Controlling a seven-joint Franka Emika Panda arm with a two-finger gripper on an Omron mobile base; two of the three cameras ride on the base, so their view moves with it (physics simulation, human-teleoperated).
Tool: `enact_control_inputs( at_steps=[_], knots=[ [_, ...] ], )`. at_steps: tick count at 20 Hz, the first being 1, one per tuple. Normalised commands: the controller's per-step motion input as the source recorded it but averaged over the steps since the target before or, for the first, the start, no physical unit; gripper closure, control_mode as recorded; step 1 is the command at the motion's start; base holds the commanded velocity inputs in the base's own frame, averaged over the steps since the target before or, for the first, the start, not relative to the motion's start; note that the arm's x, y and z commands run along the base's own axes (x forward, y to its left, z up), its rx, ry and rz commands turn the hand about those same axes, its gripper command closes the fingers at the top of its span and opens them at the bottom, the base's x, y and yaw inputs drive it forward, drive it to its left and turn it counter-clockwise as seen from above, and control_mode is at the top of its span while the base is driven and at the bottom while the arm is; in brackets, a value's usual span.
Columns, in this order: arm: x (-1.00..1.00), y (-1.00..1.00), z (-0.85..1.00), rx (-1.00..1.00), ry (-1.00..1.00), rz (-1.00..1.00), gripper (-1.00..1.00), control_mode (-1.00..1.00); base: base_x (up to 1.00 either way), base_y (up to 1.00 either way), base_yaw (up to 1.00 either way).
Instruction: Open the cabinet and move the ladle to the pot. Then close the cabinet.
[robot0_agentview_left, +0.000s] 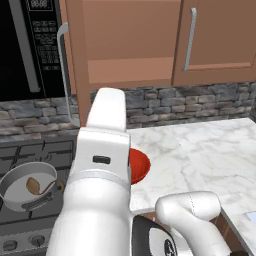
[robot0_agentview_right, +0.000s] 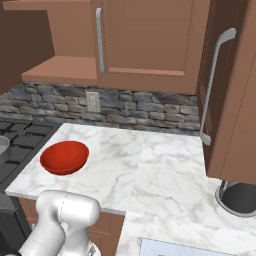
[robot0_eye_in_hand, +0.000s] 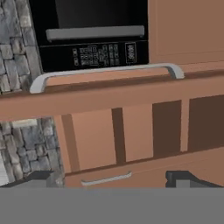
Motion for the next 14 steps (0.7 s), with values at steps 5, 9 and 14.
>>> enact_control_inputs(
  at_steps=[5,9,14],
  knots=[
    [0.13,0.25,0.00,0.05,0.07,-0.04,-1.00,-1.00,0.00,0.00,0.00],
    [0.17,0.18,-0.10,0.07,0.09,-0.03,-1.00,-1.00,0.00,0.00,0.00],
    [0.32,0.03,-0.23,0.03,0.05,-0.03,-1.00,-1.00,0.00,0.00,0.00]
  ],
)
